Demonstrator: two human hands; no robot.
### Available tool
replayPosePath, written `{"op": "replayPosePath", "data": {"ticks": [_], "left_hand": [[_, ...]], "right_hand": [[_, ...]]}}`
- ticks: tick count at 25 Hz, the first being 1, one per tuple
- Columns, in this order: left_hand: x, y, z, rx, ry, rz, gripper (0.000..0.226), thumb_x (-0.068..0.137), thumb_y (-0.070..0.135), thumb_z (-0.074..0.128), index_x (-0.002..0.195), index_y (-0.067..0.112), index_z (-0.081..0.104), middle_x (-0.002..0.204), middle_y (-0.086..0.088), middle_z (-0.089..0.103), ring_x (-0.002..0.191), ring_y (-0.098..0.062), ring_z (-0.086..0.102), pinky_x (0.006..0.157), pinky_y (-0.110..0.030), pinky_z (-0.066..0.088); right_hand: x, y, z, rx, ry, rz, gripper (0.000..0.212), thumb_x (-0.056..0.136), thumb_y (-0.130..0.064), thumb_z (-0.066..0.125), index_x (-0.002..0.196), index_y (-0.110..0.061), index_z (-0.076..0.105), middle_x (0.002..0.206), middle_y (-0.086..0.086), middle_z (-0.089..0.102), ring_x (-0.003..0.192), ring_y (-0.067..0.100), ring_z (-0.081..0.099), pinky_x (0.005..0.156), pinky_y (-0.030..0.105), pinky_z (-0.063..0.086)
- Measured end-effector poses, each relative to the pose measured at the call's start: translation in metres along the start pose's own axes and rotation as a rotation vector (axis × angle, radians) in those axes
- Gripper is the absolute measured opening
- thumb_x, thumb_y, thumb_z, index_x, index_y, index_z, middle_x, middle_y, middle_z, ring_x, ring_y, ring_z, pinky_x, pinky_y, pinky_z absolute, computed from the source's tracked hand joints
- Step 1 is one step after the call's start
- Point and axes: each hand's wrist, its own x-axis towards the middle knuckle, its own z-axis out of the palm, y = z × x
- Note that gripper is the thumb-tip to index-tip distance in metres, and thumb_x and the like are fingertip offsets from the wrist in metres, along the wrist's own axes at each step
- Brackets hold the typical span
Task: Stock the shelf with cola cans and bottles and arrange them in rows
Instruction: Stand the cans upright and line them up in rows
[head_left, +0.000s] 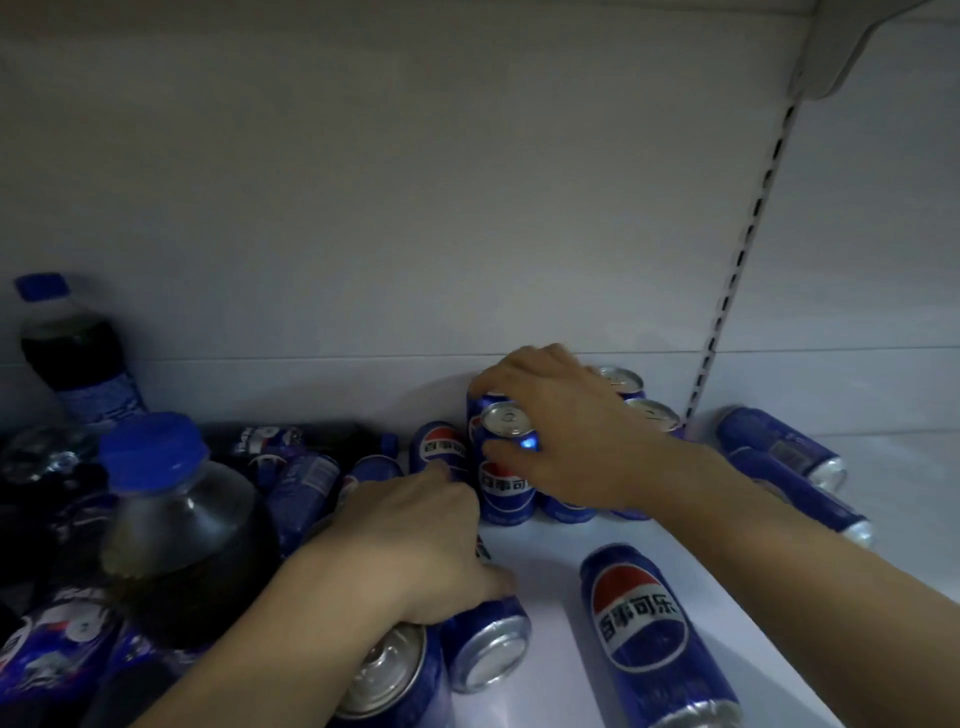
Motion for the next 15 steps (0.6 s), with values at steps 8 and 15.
{"op": "replayPosePath", "data": {"ticks": [8, 15], "left_hand": [[-0.005, 0.0, -0.001, 0.005, -0.039, 0.021, 0.058, 0.091, 0.062, 0.054, 0.13, 0.02, 0.051, 0.136, -0.007, 0.048, 0.12, -0.029, 0.053, 0.083, -0.042, 0.029], [-0.01, 0.002, -0.007, -0.006, -0.063, 0.021, 0.06, 0.093, 0.061, 0.054, 0.133, 0.017, 0.051, 0.142, -0.008, 0.043, 0.122, -0.033, 0.052, 0.087, -0.044, 0.029]], "right_hand": [[0.108, -0.031, 0.032, -0.485, -0.789, -0.062, 0.097, 0.068, -0.049, 0.086, 0.149, -0.04, 0.034, 0.143, -0.002, 0.051, 0.133, 0.028, 0.047, 0.109, 0.062, 0.031], [0.12, -0.041, 0.036, -0.531, -0.877, -0.06, 0.102, 0.068, -0.049, 0.087, 0.151, -0.042, 0.027, 0.147, -0.004, 0.047, 0.132, 0.026, 0.047, 0.107, 0.056, 0.036]]}}
